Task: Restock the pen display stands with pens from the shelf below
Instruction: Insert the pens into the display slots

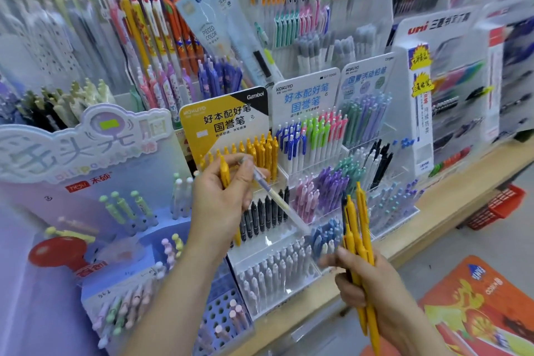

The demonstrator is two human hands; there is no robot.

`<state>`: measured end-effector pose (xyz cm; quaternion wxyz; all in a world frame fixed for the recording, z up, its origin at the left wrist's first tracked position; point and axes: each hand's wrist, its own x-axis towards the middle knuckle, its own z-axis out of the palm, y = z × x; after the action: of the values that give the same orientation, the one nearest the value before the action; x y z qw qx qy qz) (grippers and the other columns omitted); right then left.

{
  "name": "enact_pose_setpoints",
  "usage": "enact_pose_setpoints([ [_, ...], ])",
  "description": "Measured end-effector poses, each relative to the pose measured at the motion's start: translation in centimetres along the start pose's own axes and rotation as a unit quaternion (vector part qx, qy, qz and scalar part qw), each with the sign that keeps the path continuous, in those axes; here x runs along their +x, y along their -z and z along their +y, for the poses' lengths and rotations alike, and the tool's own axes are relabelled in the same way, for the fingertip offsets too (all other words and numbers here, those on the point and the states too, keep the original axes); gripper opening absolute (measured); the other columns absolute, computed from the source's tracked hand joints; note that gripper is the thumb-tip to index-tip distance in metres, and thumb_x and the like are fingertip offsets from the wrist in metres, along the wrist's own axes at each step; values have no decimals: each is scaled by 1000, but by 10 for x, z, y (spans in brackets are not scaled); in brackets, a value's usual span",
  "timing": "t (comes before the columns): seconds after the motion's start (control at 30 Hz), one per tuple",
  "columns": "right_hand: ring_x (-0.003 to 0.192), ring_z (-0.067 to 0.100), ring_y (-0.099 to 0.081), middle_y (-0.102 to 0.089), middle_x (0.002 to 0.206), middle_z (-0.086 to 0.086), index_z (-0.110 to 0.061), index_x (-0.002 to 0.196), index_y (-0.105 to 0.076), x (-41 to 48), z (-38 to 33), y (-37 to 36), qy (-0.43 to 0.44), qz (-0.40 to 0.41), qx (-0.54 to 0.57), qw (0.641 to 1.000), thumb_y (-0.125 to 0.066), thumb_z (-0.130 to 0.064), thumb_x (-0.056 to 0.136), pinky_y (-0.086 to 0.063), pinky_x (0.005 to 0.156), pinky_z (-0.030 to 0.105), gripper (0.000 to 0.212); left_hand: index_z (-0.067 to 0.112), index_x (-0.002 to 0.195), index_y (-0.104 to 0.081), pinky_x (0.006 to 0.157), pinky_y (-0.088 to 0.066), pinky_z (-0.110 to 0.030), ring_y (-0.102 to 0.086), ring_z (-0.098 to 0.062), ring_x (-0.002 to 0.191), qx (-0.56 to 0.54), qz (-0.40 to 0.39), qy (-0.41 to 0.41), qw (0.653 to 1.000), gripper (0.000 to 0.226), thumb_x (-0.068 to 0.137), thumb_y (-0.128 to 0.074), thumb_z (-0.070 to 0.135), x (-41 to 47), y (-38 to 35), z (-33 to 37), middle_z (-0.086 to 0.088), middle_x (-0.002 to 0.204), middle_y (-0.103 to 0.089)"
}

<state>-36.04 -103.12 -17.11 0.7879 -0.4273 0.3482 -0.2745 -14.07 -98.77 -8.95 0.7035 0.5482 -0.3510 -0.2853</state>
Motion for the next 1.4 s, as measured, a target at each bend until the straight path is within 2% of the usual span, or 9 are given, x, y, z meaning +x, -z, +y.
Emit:
enact_pose_setpoints([
  [0.1,39,13,-22,-64,97,38,-20,63,-69,2,-30,2,46,-16,-10,999,-73,-27,84,-17,42,21,22,11,96,-60,44,-35,-20,-36,-15,45,8,-34,0,999,16,90,-58,25,0,-30,-2,-15,76,-70],
  [0.23,38,12,-22,-47,80,34,-18,66,-72,3,-54,27,85,-24,-4,996,-81,-29,66,-15,42,21,14,14,94,-62,42,-33,-20,-34,-15,44,7,-53,-4,999,23,80,-65,31,5,-80,-2,-5,56,-46],
  [0.33,34,8,-23,-43,73,25,-12,67,-67,7,-72,68,96,-10,89,991,-97,-34,43,-21,37,14,44,14,99,-65,44,-33,-18,-35,-11,45,6,-90,13,996,28,75,-67,26,14,-120,0,7,54,-52],
  [0.5,31,5,-26,-40,69,16,-7,65,-66,11,-119,149,95,-14,177,980,-100,-24,38,-27,31,12,46,8,92,-72,45,-35,-5,-47,4,39,27,-168,10,985,27,67,-69,19,32,-202,6,1,68,-70],
  [0.7,33,9,-26,-57,69,21,-2,79,-53,23,-191,262,113,58,90,988,-74,-9,75,-20,36,13,22,20,77,-74,64,-51,-13,-71,-8,71,48,-111,-36,992,20,57,-76,21,70,-339,-4,0,75,-75],
  [0.93,40,13,-22,-38,85,25,-14,62,-69,45,-245,362,145,65,30,987,-92,-47,47,-22,38,18,43,15,88,-74,67,-50,-13,-70,-6,74,88,-53,-122,987,12,79,-75,7,140,-431,6,-2,84,-75],
  [1.07,41,14,-22,-37,79,23,-10,61,-67,71,-264,395,128,66,37,989,-94,-48,42,-23,38,20,50,22,93,-70,82,-55,-27,-70,-10,91,159,-49,-182,969,18,87,-68,5,189,-461,9,1,92,-74],
  [1.2,37,15,-23,-31,51,10,5,74,-56,105,-288,407,102,67,29,992,-78,-29,73,-24,36,20,41,27,98,-69,88,-55,-35,-69,-8,91,268,-23,-268,925,17,88,-69,14,233,-478,14,10,93,-73],
  [1.4,40,15,-26,-38,61,14,-2,70,-56,159,-333,403,143,54,-13,988,-67,-22,79,-23,39,22,24,23,103,-73,75,-47,-11,-61,-1,77,401,0,-311,862,16,90,-66,20,269,-481,13,16,88,-65],
])
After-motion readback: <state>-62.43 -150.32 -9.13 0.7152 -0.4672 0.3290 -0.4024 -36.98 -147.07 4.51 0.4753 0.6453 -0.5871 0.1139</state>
